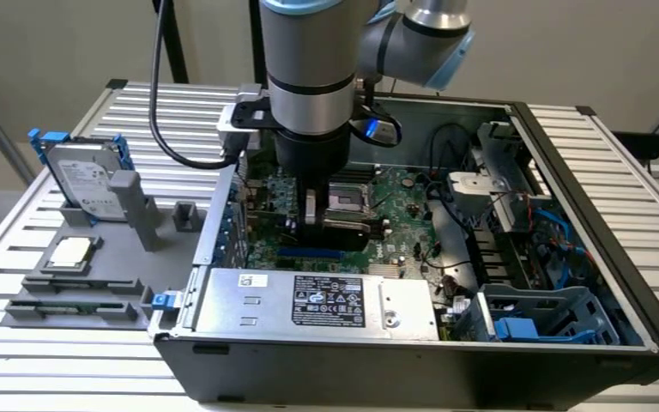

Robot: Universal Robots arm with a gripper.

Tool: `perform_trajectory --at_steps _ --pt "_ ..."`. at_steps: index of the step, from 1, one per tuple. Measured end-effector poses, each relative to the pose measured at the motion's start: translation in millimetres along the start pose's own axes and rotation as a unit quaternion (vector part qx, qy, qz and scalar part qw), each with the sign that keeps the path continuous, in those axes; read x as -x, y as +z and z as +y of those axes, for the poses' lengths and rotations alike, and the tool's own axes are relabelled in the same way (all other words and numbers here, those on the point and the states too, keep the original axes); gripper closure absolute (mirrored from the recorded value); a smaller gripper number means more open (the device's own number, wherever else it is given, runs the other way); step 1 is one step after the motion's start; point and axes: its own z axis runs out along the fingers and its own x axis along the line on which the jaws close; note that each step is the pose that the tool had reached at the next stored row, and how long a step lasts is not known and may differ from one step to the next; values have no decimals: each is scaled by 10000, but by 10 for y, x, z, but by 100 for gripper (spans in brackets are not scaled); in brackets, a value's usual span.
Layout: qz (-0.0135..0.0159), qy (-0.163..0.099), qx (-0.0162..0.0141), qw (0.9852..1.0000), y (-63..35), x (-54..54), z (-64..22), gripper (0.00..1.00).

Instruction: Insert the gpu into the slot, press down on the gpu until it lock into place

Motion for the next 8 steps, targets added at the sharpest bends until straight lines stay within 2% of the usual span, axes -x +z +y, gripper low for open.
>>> perform_trajectory --at_steps 8 --pt "2 2 29 10000 39 -2 3 74"
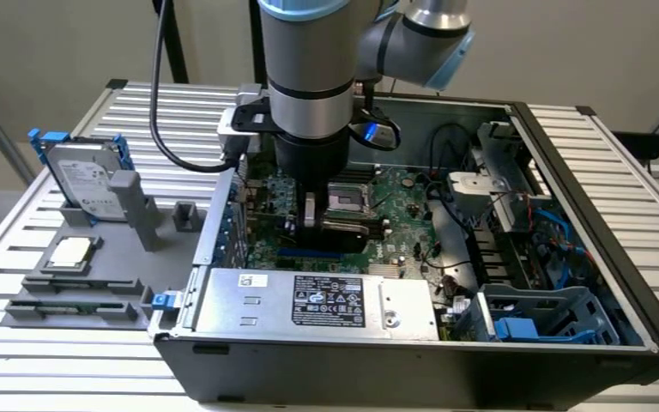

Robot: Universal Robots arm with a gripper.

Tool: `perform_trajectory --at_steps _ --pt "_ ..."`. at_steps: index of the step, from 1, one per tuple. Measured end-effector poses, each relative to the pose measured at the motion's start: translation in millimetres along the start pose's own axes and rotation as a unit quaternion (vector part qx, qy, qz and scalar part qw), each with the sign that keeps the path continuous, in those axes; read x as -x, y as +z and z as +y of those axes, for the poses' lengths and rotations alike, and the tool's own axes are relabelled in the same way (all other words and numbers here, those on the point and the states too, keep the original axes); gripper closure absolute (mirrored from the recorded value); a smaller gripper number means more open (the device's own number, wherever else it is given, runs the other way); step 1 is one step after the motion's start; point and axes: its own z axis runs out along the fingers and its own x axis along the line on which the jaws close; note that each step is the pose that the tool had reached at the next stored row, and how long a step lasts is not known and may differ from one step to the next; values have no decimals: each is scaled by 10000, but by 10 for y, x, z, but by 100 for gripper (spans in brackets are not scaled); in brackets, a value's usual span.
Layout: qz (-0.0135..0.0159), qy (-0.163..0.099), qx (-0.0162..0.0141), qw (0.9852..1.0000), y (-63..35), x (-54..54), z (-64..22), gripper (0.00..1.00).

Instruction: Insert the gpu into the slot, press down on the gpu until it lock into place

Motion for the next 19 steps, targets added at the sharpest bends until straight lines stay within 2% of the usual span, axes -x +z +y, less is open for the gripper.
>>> perform_trajectory --at_steps 19 --pt "-4 -65 4 10000 40 -2 5 74"
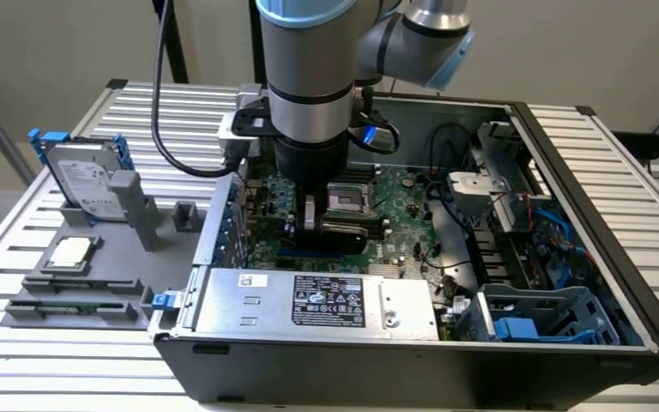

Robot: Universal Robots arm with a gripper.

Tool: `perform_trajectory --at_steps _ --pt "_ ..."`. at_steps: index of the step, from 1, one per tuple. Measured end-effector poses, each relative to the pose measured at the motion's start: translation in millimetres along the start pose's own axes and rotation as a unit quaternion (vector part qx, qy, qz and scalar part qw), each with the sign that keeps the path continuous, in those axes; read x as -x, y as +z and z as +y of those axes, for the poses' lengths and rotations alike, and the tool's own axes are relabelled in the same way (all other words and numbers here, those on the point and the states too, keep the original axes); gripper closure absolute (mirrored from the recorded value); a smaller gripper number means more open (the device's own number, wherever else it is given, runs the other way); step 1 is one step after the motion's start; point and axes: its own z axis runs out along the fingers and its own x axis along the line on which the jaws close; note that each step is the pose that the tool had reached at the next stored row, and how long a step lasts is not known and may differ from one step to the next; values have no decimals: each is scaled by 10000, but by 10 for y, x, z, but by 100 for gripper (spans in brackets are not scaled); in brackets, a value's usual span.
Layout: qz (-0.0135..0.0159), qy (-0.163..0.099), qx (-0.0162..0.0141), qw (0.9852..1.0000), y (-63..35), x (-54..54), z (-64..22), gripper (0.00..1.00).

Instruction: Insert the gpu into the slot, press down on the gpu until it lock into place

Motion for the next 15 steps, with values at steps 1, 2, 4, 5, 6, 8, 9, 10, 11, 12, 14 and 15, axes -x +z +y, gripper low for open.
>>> perform_trajectory --at_steps 1,2,4,5,6,8,9,10,11,12,14,15 --pt "0 -6 0 10000 0 0 0 74" --pt "0 -9 1 10000 1 0 0 74" --pt "0 -18 1 10000 3 0 0 74" --pt "-1 -23 1 10000 4 0 0 74" --pt "-1 -28 2 10000 6 -1 0 74" --pt "-2 -32 1 10000 13 -1 0 74" --pt "-3 -34 1 10000 18 -1 0 74" --pt "-2 -36 2 10000 21 -1 1 74" --pt "-1 -36 4 10000 24 -1 1 74" --pt "0 -37 6 10000 26 -2 2 74" --pt "0 -37 12 10000 28 -2 1 74" --pt "0 -36 14 10000 29 -2 1 74"
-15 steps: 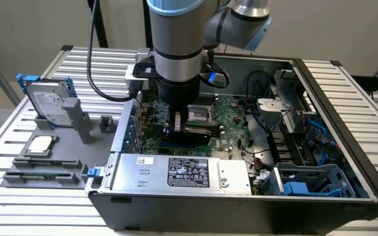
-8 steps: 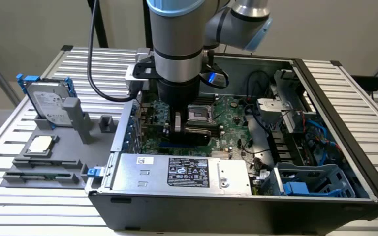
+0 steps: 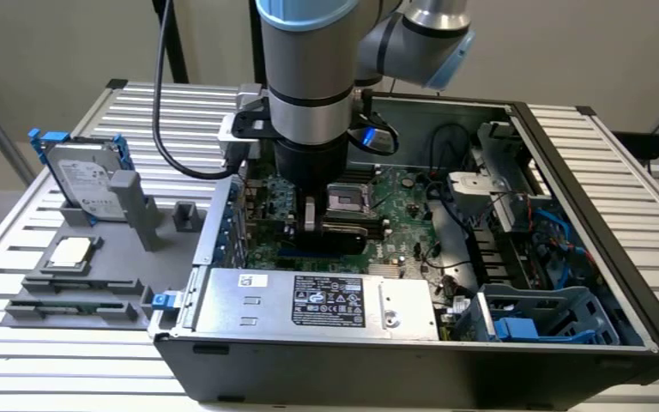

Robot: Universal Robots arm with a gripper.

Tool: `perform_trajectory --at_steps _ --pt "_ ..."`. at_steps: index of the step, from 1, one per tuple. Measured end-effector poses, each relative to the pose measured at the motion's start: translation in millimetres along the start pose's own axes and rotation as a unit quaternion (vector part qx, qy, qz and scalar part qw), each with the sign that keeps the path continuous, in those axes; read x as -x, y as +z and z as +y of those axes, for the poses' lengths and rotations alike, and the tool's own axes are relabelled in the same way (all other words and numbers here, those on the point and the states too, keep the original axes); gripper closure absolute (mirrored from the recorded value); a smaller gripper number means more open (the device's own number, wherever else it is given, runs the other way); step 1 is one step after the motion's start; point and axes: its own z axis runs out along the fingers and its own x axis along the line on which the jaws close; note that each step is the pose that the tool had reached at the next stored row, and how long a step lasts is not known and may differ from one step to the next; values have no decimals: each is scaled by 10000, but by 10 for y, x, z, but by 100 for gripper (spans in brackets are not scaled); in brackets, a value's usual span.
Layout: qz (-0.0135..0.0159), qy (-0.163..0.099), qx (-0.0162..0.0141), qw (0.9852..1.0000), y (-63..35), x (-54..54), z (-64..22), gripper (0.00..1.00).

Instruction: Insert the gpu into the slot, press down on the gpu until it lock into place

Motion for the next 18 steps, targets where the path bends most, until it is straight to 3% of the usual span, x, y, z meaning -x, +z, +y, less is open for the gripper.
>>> perform_trajectory --at_steps 4,8,12,18 --pt "-4 0 15 10000 -13 1 -7 74" --pt "0 2 57 10000 -36 3 -23 74" --pt "1 4 75 10000 -38 3 -29 74" --pt "2 6 126 9999 -37 12 -30 74"
